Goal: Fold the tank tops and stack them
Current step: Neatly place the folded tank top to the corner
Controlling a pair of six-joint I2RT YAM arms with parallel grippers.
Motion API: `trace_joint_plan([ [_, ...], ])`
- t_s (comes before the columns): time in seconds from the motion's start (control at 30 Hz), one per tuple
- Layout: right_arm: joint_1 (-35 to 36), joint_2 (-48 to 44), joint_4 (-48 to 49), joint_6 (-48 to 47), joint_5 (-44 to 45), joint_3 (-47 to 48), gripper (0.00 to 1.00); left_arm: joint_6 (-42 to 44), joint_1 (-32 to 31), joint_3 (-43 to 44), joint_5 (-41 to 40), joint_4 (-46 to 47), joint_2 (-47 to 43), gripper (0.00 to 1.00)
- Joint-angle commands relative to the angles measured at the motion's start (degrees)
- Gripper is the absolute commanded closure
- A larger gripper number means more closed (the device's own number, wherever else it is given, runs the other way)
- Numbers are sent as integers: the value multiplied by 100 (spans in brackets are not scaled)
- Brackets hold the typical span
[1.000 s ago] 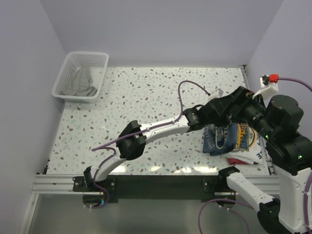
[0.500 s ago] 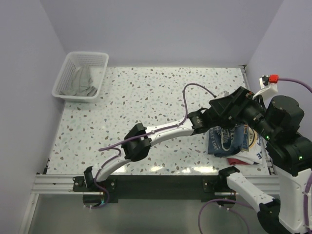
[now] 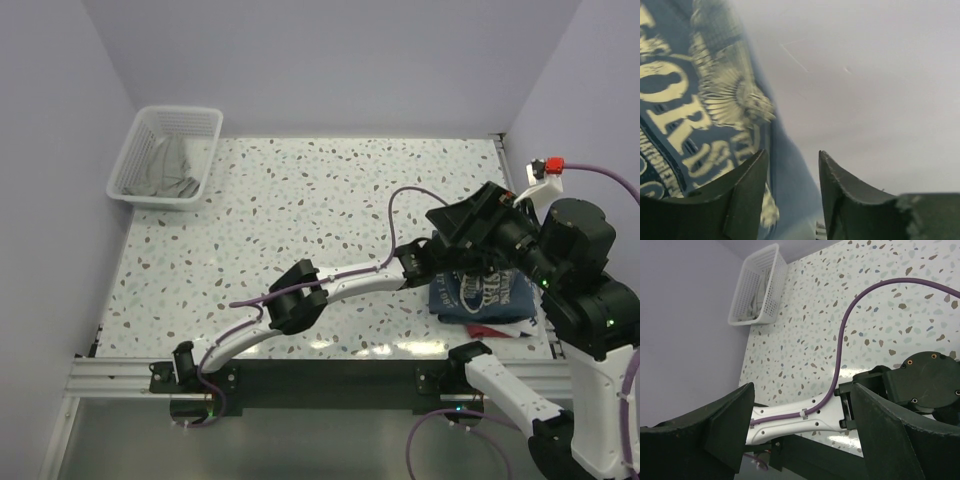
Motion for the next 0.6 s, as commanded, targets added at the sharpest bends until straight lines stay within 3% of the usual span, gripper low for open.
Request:
trace_joint_plan([
  [0.0,3,-9,218,55,-192,-50,20,200,-53,244,155,748,-167,48],
  [0.2,-5,9,245,46,-175,-77,20,447,-36,-54,84,879,-474,43],
  [0.57,3,61,342,11,-148,-147,19,1263,290,-2083,-135,1205,-1941,44],
])
